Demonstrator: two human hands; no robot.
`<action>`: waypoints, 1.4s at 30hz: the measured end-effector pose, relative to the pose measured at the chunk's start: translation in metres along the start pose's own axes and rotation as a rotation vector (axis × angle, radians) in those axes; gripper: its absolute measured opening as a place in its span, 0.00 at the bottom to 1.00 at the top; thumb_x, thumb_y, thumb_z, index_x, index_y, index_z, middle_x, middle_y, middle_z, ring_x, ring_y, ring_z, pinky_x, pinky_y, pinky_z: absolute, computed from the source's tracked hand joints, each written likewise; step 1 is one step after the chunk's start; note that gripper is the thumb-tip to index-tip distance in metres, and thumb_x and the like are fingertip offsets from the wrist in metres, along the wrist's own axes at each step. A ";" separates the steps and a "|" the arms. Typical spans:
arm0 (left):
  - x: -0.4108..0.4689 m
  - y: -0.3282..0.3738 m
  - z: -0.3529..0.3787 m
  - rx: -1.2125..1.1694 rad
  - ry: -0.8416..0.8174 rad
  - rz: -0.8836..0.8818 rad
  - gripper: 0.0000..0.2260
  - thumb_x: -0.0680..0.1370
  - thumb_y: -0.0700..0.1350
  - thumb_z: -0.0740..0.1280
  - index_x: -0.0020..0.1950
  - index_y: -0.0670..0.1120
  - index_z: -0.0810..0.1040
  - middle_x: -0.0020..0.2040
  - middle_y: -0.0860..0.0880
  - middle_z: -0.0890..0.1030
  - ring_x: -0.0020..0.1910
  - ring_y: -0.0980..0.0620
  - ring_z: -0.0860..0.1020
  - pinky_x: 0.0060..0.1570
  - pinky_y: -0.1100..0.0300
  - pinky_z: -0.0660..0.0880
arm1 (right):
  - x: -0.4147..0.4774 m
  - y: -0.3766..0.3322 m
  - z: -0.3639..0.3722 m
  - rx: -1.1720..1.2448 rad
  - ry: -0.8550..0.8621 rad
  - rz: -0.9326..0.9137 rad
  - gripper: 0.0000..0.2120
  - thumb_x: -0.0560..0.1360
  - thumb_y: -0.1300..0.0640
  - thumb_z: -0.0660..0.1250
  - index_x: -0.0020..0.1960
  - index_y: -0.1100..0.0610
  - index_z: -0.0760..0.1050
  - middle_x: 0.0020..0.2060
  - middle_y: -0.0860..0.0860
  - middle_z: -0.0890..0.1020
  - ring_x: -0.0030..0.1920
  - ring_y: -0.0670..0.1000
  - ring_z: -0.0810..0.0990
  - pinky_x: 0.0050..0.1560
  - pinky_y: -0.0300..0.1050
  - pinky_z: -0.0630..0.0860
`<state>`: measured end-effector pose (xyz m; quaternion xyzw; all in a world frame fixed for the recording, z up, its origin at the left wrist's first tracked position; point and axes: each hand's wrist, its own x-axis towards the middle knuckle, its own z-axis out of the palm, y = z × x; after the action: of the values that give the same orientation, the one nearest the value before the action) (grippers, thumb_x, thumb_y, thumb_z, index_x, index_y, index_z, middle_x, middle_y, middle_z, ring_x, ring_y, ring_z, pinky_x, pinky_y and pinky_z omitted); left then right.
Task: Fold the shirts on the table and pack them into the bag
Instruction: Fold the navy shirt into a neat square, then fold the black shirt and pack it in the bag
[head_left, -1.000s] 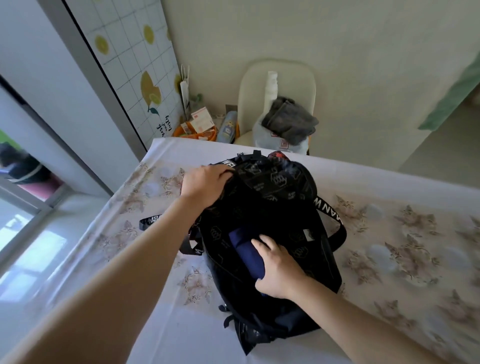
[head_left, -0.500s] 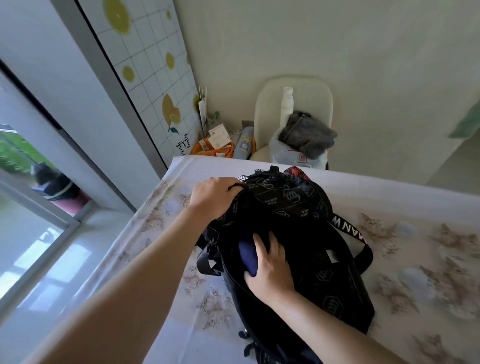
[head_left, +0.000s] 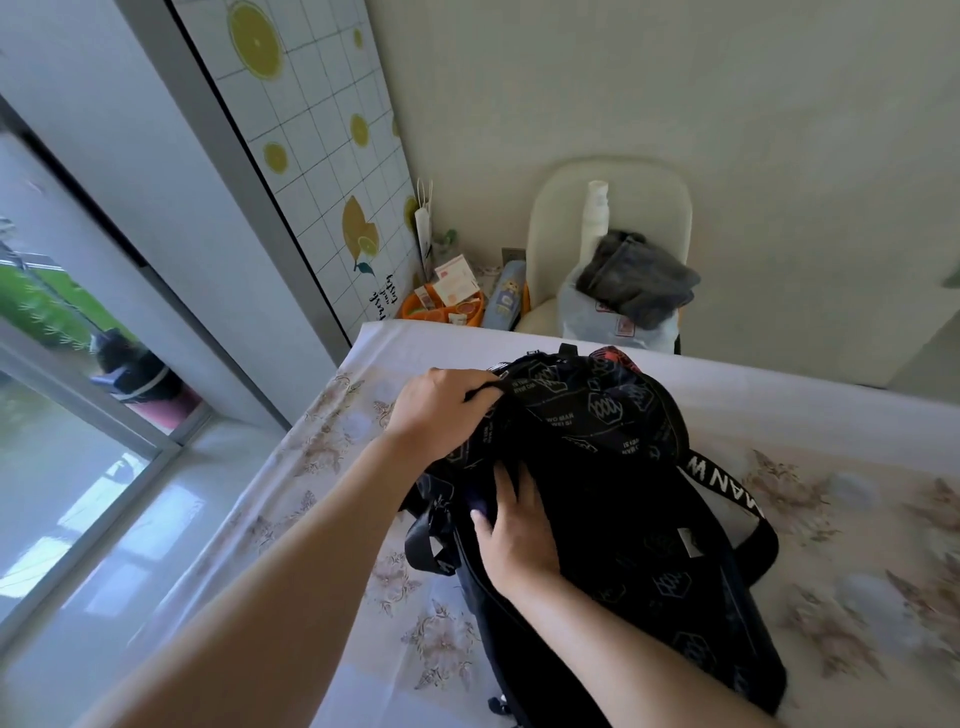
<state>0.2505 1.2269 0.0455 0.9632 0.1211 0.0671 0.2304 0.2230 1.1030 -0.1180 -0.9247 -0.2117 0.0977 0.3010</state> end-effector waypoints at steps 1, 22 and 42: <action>0.000 0.000 0.001 -0.018 -0.004 0.004 0.10 0.81 0.50 0.63 0.58 0.59 0.83 0.48 0.56 0.85 0.46 0.53 0.80 0.44 0.58 0.77 | 0.009 0.001 -0.001 0.027 -0.070 -0.011 0.32 0.80 0.45 0.63 0.80 0.52 0.55 0.79 0.58 0.56 0.78 0.58 0.57 0.76 0.50 0.59; -0.080 0.122 0.048 -0.026 -0.152 0.185 0.19 0.78 0.53 0.63 0.70 0.57 0.72 0.63 0.56 0.76 0.63 0.53 0.73 0.59 0.55 0.74 | -0.120 0.093 -0.195 0.010 -0.083 0.017 0.14 0.82 0.44 0.57 0.61 0.46 0.78 0.55 0.41 0.80 0.56 0.43 0.79 0.56 0.44 0.77; -0.309 0.579 0.331 -0.034 -0.940 0.709 0.13 0.79 0.55 0.62 0.61 0.56 0.79 0.62 0.53 0.80 0.60 0.50 0.77 0.59 0.58 0.73 | -0.558 0.444 -0.444 -0.077 0.266 0.923 0.12 0.79 0.47 0.61 0.55 0.47 0.80 0.53 0.43 0.83 0.54 0.49 0.82 0.54 0.43 0.76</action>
<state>0.1319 0.5035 -0.0035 0.8675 -0.3245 -0.2922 0.2383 0.0103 0.2990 0.0010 -0.9370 0.2577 0.0939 0.2162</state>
